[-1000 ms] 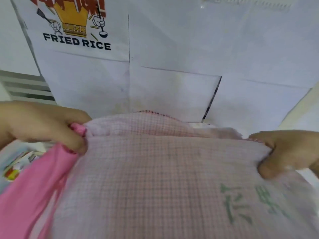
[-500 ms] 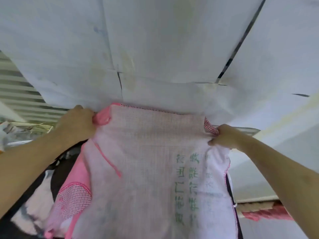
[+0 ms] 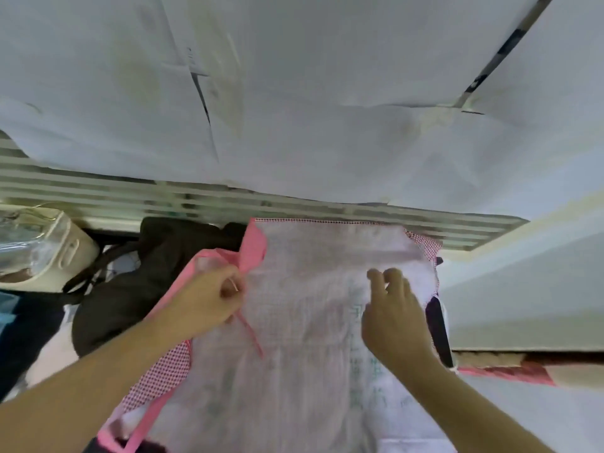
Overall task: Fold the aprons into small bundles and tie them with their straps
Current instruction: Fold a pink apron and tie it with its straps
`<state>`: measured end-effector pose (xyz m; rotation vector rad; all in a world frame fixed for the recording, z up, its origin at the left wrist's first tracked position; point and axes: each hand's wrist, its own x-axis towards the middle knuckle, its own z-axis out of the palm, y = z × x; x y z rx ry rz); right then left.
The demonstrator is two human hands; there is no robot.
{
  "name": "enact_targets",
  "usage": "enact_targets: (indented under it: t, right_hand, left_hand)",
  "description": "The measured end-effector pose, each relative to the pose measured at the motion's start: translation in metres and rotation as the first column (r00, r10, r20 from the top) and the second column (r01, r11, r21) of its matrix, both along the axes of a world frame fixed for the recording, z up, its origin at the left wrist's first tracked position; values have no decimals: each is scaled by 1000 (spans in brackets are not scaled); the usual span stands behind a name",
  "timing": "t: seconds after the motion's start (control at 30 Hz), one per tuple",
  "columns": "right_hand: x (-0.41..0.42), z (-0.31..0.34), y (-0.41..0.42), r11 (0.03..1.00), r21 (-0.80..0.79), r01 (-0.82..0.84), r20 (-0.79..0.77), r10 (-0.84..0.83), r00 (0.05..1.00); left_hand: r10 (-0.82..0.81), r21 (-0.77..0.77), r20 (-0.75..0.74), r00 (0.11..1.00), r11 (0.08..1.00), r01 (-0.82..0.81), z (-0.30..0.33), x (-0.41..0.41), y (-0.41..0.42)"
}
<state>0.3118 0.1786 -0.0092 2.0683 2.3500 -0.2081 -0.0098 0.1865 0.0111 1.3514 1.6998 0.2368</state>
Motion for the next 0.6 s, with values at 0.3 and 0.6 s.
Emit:
enact_targets:
  t: [0.3, 0.6]
  right_hand:
    - [-47, -89, -47, 628, -774, -83, -172, -82, 982]
    - [-45, -87, -49, 634, -773, -26, -154, -148, 977]
  left_hand:
    - [75, -5, -292, 953, 997, -80, -65, -31, -26]
    - [769, 265, 148, 623, 576, -774, -17, -136, -13]
